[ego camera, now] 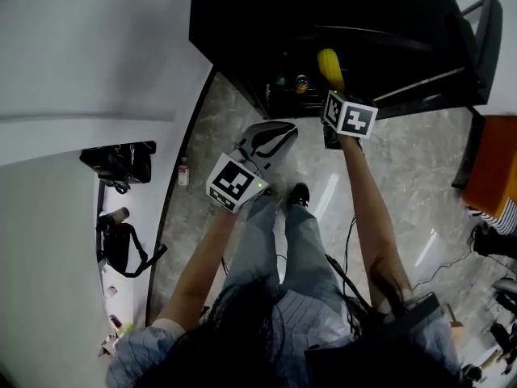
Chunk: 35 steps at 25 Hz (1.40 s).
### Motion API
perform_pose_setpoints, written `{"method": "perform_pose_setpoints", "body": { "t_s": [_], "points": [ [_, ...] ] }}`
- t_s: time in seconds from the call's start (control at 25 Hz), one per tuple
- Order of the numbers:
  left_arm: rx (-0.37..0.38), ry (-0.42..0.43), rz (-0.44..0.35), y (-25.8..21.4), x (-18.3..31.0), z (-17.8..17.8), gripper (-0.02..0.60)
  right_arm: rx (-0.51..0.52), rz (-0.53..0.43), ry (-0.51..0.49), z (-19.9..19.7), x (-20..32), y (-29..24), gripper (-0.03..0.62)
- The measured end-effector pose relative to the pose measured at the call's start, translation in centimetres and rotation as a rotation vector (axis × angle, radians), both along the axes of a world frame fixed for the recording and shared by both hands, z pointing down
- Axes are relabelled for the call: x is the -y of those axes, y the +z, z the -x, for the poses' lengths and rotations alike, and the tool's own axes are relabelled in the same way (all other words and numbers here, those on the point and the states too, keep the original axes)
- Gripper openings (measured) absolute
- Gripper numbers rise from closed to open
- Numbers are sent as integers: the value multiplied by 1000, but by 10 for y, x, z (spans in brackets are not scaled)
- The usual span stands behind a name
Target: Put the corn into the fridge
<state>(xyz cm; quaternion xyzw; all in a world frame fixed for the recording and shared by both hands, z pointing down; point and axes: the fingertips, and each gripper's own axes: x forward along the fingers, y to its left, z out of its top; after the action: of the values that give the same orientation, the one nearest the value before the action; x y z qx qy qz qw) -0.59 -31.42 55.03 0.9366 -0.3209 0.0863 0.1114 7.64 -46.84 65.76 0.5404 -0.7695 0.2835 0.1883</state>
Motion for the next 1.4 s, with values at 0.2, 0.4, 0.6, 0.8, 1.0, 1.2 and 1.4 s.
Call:
{"method": "perform_pose_setpoints", "body": {
  "t_s": [0.2, 0.4, 0.6, 0.8, 1.0, 1.2, 1.4],
  "points": [
    [4, 2, 4, 4, 7, 3, 11, -71, -11, -57, 11, 22, 15, 258],
    [11, 2, 13, 6, 6, 5, 11, -124, -8, -85, 17, 37, 25, 258],
    [23, 11, 28, 13, 4, 8, 11, -163, -1, -92, 17, 52, 31, 258],
    [26, 6, 33, 16, 6, 11, 11, -207, -2, -114, 19, 69, 38, 258],
    [29, 14, 39, 18, 8, 6, 11, -265, 13, -158, 19, 85, 44, 258],
    [33, 21, 47, 20, 5, 3, 11, -209, 35, -184, 22, 96, 42, 258],
    [42, 23, 65, 26, 1, 0, 11, -206, 7, -220, 16, 96, 39, 259]
  ]
}}
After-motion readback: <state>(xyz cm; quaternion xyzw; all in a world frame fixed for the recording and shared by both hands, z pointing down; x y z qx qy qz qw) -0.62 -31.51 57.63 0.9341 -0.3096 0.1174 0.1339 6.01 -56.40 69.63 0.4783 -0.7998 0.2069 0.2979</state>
